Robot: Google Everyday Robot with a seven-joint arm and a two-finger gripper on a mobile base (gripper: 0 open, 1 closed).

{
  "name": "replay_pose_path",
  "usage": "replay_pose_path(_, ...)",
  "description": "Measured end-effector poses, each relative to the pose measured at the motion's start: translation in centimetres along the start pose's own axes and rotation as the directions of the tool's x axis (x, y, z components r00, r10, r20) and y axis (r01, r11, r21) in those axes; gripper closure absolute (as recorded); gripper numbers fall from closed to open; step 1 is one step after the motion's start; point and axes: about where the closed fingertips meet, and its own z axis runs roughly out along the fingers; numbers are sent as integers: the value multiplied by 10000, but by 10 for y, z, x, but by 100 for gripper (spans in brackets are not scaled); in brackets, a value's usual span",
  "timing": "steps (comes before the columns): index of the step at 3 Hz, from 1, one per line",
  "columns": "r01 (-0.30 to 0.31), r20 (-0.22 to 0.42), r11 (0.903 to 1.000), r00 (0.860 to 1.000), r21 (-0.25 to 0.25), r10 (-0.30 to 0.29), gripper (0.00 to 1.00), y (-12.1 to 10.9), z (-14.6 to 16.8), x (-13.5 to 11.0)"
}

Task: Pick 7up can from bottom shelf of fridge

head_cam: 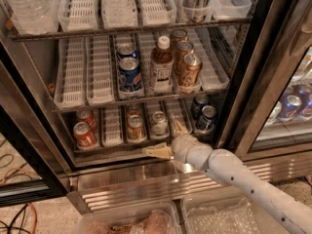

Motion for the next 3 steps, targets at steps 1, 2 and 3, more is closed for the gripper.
replay_pose_path(1, 176, -67, 9998, 9998, 87, -175, 0, -13, 12, 4)
replay_pose_path(2, 49, 79, 9991, 10000, 415, -52, 0, -32, 20, 9)
replay_pose_path(3, -196, 449, 9967, 9989, 793, 161, 0, -49, 28, 10)
